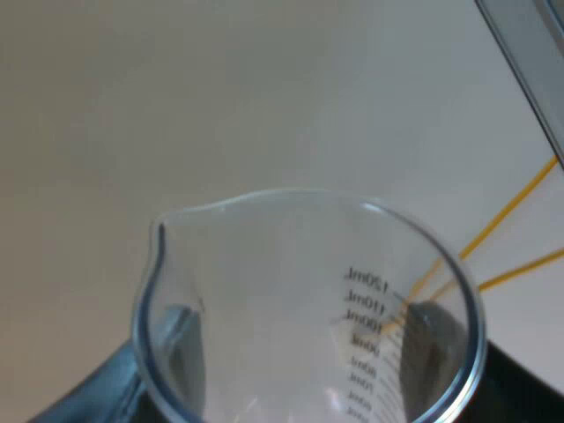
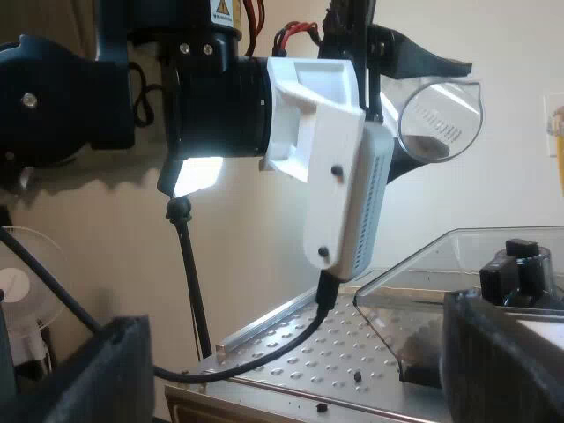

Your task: Pour the beans into the coffee machine

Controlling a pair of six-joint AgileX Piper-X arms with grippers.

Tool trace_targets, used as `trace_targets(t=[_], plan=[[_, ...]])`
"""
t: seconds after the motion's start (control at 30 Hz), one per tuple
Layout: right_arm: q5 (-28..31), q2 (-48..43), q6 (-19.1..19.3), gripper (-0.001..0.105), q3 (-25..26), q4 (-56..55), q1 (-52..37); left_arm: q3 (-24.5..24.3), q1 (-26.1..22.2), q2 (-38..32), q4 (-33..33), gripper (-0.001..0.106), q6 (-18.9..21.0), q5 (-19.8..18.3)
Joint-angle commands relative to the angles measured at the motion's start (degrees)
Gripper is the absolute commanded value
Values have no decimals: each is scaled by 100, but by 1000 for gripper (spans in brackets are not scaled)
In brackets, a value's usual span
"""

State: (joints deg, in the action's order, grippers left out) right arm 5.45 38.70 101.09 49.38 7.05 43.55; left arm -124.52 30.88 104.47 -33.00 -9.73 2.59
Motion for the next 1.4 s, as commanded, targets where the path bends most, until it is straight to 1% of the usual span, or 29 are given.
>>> trace_targets(t=[0.03, 0.07, 0.1, 0.17, 0.2, 0.23, 0.37, 0.4, 0.47, 0.5, 0.53, 0.57, 0.67, 0.73, 0.77, 0.83, 0.87, 0.9, 0.93, 1.0, 1.1, 1.17, 1.2, 1.4], plan=[[-59, -33, 14, 69, 58, 40, 13, -48, 29, -58, 18, 39, 973, 135], [-59, -33, 14, 69, 58, 40, 13, -48, 29, -121, -17, 39, 1740, 523], [-59, -33, 14, 69, 58, 40, 13, -48, 29, -132, -29, 39, 1867, 584], [-59, -33, 14, 69, 58, 40, 13, -48, 29, -198, -79, 39, 2682, 877], [-59, -33, 14, 69, 58, 40, 13, -48, 29, -223, -101, 39, 2870, 945], [-59, -33, 14, 69, 58, 40, 13, -48, 29, -250, -155, 39, 3145, 1014], [-59, -20, 14, 69, 58, 40, 13, -48, 29, -393, -429, 39, 3885, 1087], [-59, -20, 14, 69, 58, 40, 13, -48, 29, -426, -475, 39, 3978, 1087], [-59, -20, 14, 69, 58, 40, 13, -48, 29, -521, -650, 39, 4353, 1087], [-59, -20, 14, 69, 58, 40, 13, -48, 29, -548, -688, 39, 4431, 1087], [-59, -20, 14, 69, 47, 40, 13, -48, 29, -602, -767, 39, 4699, 1087], [-59, -20, 14, 69, 45, 40, 13, -48, 29, -659, -862, 39, 4881, 1087], [-59, -20, 14, 69, 46, 28, 13, -48, 29, -797, -1097, 39, 5250, 1087], [-59, -20, 33, 69, 46, 9, 13, -48, 29, -848, -1189, 39, 5368, 1087], [-72, -20, 106, 69, 46, -17, 13, -48, -7, -909, -1283, 39, 5512, 1087], [-223, -20, 258, 69, 46, -112, 13, -48, -31, -966, -1374, 39, 5670, 1087], [-251, -20, 281, 69, 46, -112, 13, -48, -143, -1054, -1553, 39, 5937, 1087], [-545, -20, 490, 69, 46, -294, 13, -48, -202, -1093, -1666, 39, 6036, 1087], [-711, -20, 582, 69, 46, -484, 13, -48, -285, -1116, -1768, 39, 6193, 1087], [-856, -20, 583, 69, 46, -705, 13, -48, -503, -1239, -2042, 39, 6475, 1087], [-936, -20, 583, 69, 46, -899, 13, -48, -770, -1369, -2239, 39, 6776, 1042], [-1077, -20, 583, 69, 46, -992, 13, -48, -1018, -1487, -2351, 39, 7021, 854], [-1179, -20, 583, 69, 46, -990, 13, -48, -1202, -1572, -2409, 39, 7229, 690], [-1743, -20, 583, 69, 46, -990, 13, -48, -1839, -1824, -2587, 39, 7801, 259]])
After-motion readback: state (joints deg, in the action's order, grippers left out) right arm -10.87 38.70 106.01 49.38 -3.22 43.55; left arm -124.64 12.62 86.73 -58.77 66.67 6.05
